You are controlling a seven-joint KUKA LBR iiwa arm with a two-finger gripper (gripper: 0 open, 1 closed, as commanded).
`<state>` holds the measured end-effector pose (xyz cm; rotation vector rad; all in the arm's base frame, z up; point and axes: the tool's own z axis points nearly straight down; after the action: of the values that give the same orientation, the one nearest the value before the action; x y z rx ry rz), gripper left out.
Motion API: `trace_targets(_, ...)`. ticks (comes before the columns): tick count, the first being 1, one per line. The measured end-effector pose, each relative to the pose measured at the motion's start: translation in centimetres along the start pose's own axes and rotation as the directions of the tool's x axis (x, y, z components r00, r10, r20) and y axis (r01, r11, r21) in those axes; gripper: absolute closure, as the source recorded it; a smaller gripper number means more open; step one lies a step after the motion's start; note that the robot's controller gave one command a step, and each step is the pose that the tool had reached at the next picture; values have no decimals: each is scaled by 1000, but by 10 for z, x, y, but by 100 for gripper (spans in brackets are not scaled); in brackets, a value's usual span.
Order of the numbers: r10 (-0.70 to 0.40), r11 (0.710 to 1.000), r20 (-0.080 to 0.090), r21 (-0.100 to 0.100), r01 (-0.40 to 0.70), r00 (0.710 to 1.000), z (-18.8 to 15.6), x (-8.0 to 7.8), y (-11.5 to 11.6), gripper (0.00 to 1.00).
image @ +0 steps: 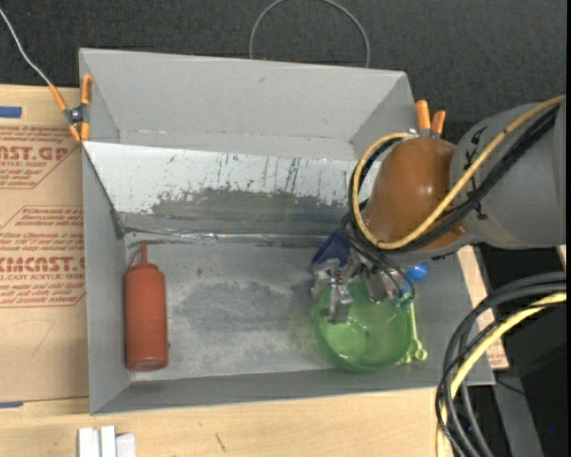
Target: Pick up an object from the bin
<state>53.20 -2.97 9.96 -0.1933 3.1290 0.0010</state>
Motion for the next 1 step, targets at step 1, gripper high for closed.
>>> trace_targets(1,-17,1000,0,0,17,1000,-91,4,-6,100)
